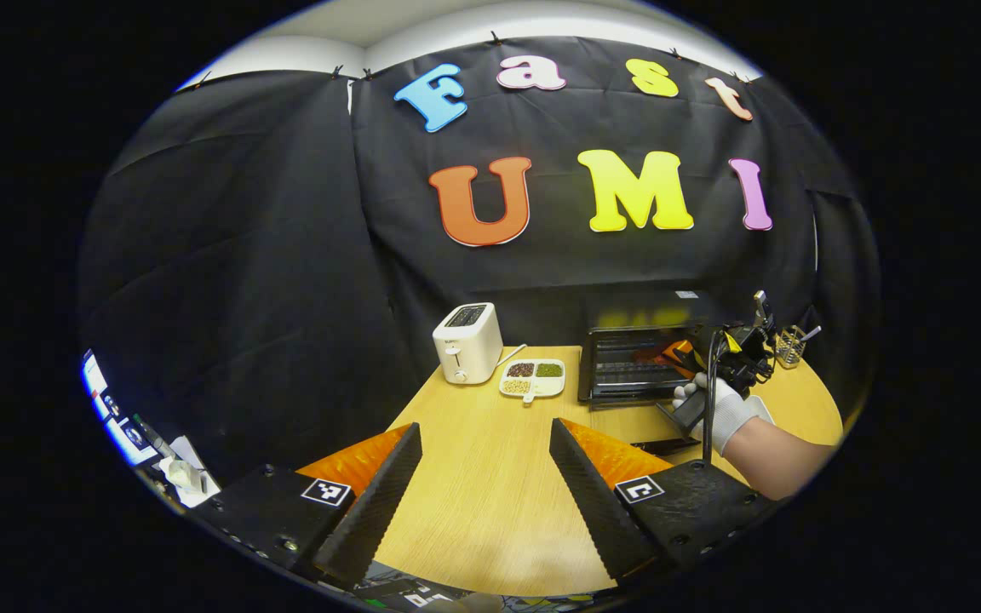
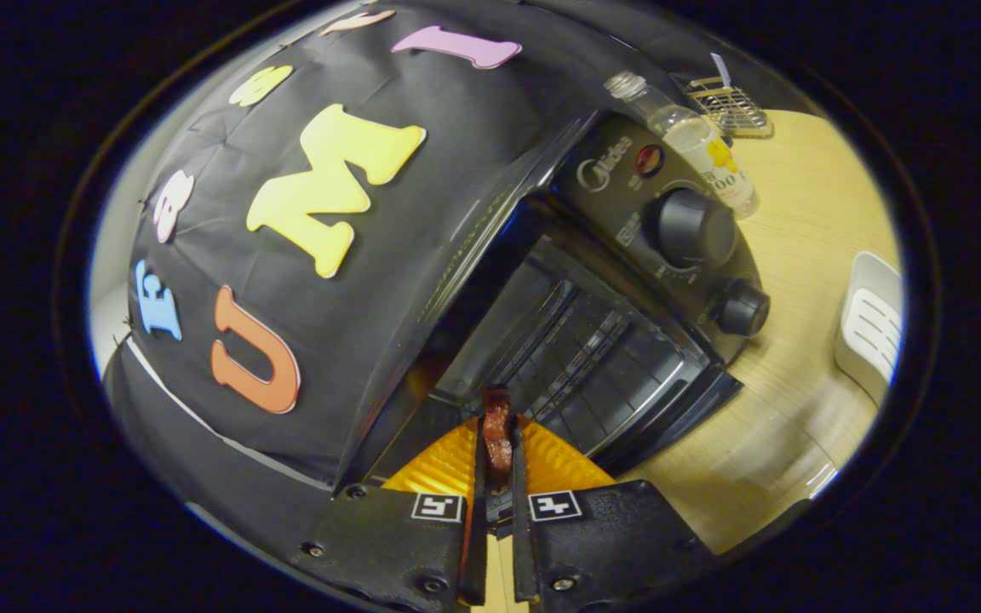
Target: Open the electric oven with the left hand, put the food in, and close the electric oven.
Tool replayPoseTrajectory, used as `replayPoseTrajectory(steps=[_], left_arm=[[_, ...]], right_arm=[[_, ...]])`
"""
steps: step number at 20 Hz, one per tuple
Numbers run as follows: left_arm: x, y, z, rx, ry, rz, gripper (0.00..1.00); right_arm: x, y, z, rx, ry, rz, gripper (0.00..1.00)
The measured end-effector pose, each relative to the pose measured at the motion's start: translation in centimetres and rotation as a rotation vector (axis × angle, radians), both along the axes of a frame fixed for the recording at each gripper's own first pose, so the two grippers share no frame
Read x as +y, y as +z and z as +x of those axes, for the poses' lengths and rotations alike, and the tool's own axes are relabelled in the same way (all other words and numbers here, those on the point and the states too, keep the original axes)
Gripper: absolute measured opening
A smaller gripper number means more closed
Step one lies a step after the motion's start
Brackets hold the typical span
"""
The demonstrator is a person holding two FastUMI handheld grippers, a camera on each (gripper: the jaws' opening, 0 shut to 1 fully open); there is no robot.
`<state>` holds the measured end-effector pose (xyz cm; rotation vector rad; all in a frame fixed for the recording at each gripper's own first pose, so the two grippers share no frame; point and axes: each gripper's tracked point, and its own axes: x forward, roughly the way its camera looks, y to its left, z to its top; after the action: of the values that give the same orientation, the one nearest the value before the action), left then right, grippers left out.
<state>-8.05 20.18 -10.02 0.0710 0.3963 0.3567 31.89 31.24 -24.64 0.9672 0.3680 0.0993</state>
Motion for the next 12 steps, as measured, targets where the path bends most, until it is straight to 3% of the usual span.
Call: replayPoseTrajectory(steps=[5, 7, 8, 9, 10, 11, 12], left_arm=[[1.5, -0.3, -0.1, 0.026, 0.047, -0.004, 0.97], [1.8, -0.3, -0.1, 0.022, 0.059, -0.007, 0.97], [1.6, -0.3, 0.0, 0.02, 0.057, -0.011, 0.97], [1.5, -0.3, 0.0, 0.017, 0.055, -0.016, 0.97], [1.3, -0.3, 0.2, 0.016, 0.052, -0.02, 0.97], [1.2, -0.4, 0.2, 0.017, 0.048, -0.026, 0.97], [0.9, -0.4, 0.4, 0.013, 0.041, -0.028, 0.97]], right_arm=[[0.3, -1.3, 2.1, -0.007, -0.008, -0.095, 0.18], [-0.5, -1.6, 2.3, -0.018, -0.022, -0.164, 0.25], [-1.0, -1.6, 2.0, -0.008, -0.02, -0.186, 0.37], [-1.1, -1.4, 1.9, -0.009, -0.015, -0.194, 0.36], [-1.0, -1.5, 1.5, -0.015, -0.003, -0.221, 0.53], [-1.5, -1.4, 1.0, -0.017, 0.011, -0.28, 0.6], [-1.9, -1.5, 0.7, -0.021, 0.013, -0.316, 0.77]])
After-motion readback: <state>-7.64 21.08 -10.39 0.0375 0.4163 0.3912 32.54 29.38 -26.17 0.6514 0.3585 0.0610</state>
